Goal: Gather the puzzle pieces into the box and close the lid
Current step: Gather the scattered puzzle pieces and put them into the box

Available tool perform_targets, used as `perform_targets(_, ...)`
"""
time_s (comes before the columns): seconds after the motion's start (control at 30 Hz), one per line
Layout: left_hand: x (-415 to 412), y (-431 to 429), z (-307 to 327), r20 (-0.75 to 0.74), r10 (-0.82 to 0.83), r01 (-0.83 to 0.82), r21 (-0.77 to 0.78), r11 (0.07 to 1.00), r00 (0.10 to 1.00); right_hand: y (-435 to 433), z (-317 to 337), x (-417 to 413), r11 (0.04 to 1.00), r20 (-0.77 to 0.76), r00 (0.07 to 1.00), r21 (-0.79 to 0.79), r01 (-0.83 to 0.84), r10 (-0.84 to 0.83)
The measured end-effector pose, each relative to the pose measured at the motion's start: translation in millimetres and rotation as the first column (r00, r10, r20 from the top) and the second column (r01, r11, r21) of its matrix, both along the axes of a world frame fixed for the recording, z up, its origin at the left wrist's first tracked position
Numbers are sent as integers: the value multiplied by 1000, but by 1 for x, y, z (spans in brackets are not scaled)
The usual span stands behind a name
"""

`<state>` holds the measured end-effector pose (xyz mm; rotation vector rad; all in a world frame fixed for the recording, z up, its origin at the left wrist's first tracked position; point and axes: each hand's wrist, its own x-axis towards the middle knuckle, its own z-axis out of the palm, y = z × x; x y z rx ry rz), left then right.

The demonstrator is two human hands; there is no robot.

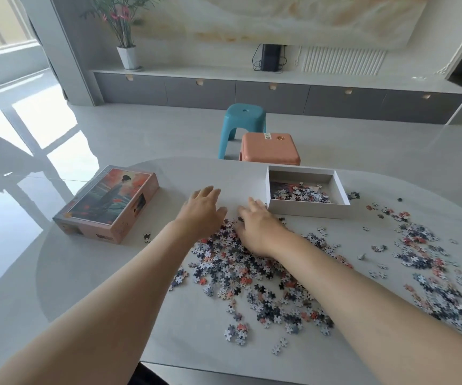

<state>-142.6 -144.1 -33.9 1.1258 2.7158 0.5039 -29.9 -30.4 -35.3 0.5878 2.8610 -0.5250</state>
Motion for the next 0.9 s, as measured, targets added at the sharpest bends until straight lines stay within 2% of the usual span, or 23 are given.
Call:
perform_targets(0.1, -1, 14, -4, 107, -49, 55, -53, 997, 993, -5, -2, -6, 999, 26, 999, 37, 22, -23)
perform_targets(0.3, 20, 19, -27, 58, -206, 201, 75, 977, 977, 5, 5, 13, 993, -236, 967, 32, 110, -100)
perform_targets(0.47, 38, 18, -24, 73, -222, 215, 89, 973, 972, 1, 7, 13, 988, -35, 995, 126, 92, -88)
perform_targets(0.6, 56, 14, -15, 96, -245, 240, 55, 969, 965, 3, 14, 27, 985, -114, 993, 160, 56, -38)
perform_targets(0.67, 63, 12, -11, 107, -251, 249, 33, 968, 962, 12, 14, 39, 990, -133, 991, 135, 40, -22)
perform_targets(0.77, 76, 15, -6, 91, -268, 268, 20, 963, 959, 32, 15, 61, 999, -149, 988, -9, 31, -32)
perform_targets(0.9, 87, 18, 2, 63, -271, 261, 140, 955, 961, 55, 16, 87, 1000, -259, 966, -17, -15, 10)
